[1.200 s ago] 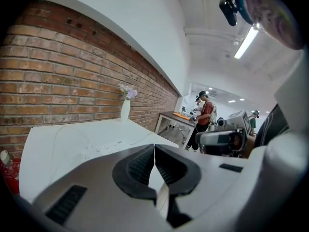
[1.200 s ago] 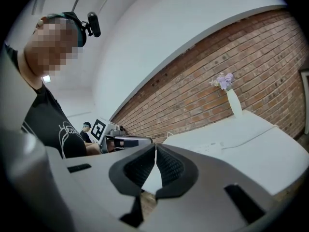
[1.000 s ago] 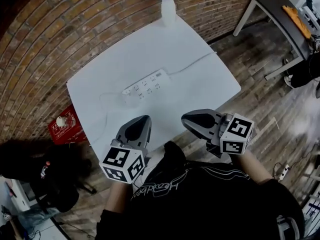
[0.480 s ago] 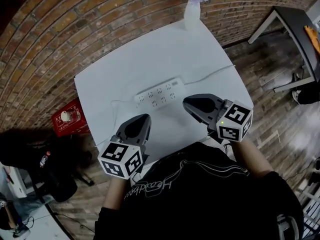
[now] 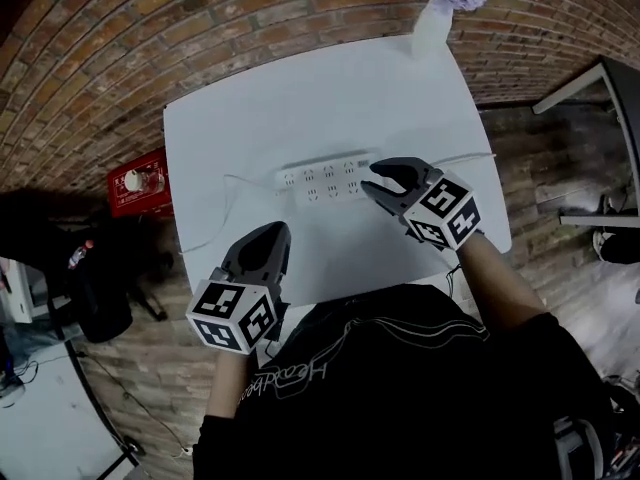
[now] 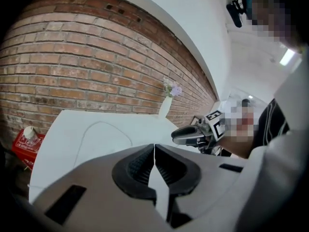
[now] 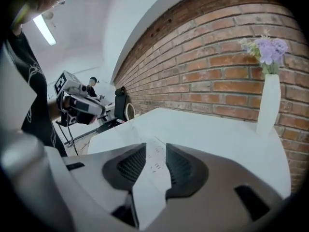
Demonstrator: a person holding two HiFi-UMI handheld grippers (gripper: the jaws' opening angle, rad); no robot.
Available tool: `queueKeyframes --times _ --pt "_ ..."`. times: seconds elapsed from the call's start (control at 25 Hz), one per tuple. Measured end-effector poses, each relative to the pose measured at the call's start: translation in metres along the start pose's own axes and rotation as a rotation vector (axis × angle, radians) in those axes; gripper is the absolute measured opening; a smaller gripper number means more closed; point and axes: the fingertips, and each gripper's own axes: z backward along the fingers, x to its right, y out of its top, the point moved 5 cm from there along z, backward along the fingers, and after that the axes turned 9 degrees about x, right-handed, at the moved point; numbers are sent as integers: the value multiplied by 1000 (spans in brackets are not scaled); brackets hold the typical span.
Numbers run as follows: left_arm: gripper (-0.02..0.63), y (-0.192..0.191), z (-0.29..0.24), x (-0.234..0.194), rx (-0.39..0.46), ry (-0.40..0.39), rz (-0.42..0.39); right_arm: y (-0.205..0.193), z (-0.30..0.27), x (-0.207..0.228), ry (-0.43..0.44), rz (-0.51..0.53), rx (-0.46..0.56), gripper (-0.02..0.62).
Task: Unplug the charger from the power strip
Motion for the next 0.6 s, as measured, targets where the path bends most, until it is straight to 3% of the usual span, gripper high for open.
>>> queueKeyframes --times 0.32,0.6 --pt "5 -16 -5 -2 74 211 44 -42 -35 22 116 189 -191 118" --pt "7 -34 -15 -15 102 346 53 -58 -45 31 138 256 -238 136"
